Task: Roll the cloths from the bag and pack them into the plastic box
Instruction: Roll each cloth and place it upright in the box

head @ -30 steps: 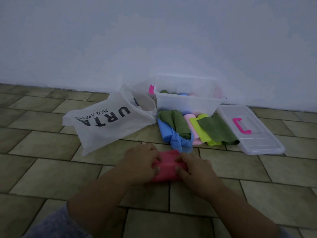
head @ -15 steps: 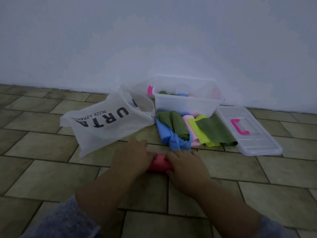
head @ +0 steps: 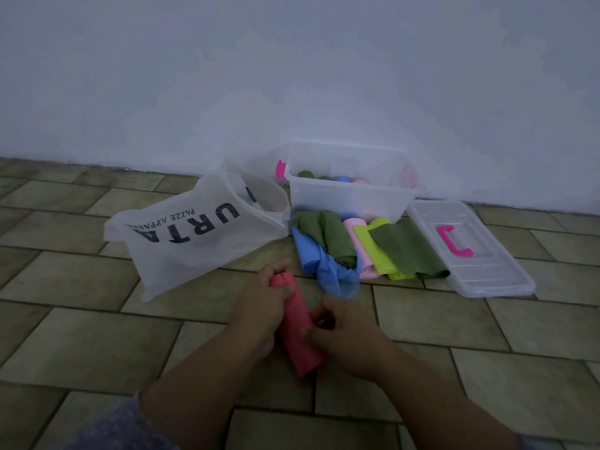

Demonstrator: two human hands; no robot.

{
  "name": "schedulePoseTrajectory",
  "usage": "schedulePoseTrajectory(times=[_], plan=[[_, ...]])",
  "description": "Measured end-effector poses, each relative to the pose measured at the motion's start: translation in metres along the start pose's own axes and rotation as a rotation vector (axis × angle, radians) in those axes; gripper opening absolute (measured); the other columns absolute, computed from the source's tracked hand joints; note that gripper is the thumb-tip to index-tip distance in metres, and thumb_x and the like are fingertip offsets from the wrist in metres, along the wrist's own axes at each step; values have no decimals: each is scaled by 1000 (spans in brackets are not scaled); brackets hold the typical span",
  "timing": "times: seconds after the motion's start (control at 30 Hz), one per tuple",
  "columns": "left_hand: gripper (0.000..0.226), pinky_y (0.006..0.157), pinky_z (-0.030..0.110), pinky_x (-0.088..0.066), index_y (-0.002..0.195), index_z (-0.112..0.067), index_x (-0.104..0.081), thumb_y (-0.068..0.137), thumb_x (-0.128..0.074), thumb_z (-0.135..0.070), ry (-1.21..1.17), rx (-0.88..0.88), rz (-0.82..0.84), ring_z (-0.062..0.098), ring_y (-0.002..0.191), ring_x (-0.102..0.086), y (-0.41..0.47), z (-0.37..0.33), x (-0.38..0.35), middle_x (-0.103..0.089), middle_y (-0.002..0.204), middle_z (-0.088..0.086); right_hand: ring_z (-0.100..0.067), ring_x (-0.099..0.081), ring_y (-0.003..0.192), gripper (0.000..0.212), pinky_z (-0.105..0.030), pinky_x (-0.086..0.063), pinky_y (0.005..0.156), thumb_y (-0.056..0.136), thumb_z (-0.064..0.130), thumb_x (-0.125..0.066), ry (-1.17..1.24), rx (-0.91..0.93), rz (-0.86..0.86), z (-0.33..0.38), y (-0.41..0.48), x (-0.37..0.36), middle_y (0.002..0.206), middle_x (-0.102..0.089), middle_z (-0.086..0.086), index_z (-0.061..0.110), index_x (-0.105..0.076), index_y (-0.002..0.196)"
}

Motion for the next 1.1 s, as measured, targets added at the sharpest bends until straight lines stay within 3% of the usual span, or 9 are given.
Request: schedulePoseTrajectory(times=[0.1, 0.2, 0.33, 0.43, 0.57, 0.67, 0.77, 0.93, 1.1], plan=[[43, 71, 34, -53, 93, -40, -69, 86, -55, 0, -185, 43, 38, 19, 97, -59, -1, -1, -9, -58, 109, -10, -7, -60, 71, 15, -21, -46, 59, 83, 33, -65, 204, -72, 36, -5, -1, 9, 83, -64, 4, 21, -56, 85], [40, 77, 41, -55, 96, -37, -69, 87, -55, -2, -216, 47, 119, 24, 98, -60, -1, -15, -27, -60, 116, -3, -6, -57, 58, 16, -19, -42, 52, 80, 17, -70, 432, -78, 55, -2, 1, 25, 73, -63, 1, 17, -54, 83], [35, 98, 37, -46, 121, -33, -54, 87, -61, -23, 275, -242, 108, 15, 111, -53, 18, -66, -41, -51, 128, 0, -18, -55, 69, 19, -28, -38, 58, 76, 6, -72, 480, -42, 12, 9, 13, 74, 78, -62, -7, 21, -61, 78], [54, 94, 22, -33, 137, -20, -41, 88, -59, -34, 555, -487, -2, 11, 115, -43, 43, -123, -47, -41, 136, 0, -27, -57, 74, 18, -33, -45, 58, 77, 3, -67, 538, -51, -13, 15, 28, 123, 89, -62, -12, 21, -63, 76], [75, 111, 41, -24, 148, -10, -16, 91, -45, -49, 945, -500, -66, 24, 141, -20, 101, -164, -63, -19, 156, 6, -22, -60, 65, 20, -33, -51, 55, 83, 3, -62, 520, -24, -250, 24, 68, 208, 87, -60, -12, 21, -59, 78], [85, 115, 52, -10, 150, -8, -1, 91, -36, -58, 1154, -336, -106, 26, 145, -3, 142, -167, -68, -3, 159, 6, -24, -62, 71, 20, -40, -57, 60, 82, 6, -66, 369, -12, -491, 28, 105, 262, 93, -61, -12, 24, -58, 79], [88, 115, 53, -7, 149, -6, 4, 90, -34, -60, 1177, -231, -69, 27, 145, 1, 161, -154, -73, 2, 159, 7, -33, -62, 97, 18, -48, -55, 83, 80, 12, -69, -43, -97, -577, 23, 148, 287, 110, -62, -15, 17, -62, 96], [87, 115, 53, -5, 149, -9, 8, 89, -32, -58, 1171, -199, -41, 23, 146, 4, 171, -144, -75, 9, 159, 3, -37, -55, 113, 35, -37, -44, 92, 89, 19, -56, -737, -187, -462, 11, 205, 267, 122, -58, -24, -2, -58, 117], [86, 115, 53, -5, 149, -11, 8, 90, -31, -59, 1186, -215, -35, 22, 146, 4, 167, -143, -72, 11, 159, 1, -37, -54, 112, 37, -33, -39, 83, 88, 24, -59, -829, -317, -228, -13, 227, 244, 122, -57, -25, -4, -60, 113]])
Point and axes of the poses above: each hand's wrist, its own y-axis towards the middle knuckle, its own x-axis out of the back of the hand, z = x × y, the point moved 9 cm from there along y, towards the middle knuckle
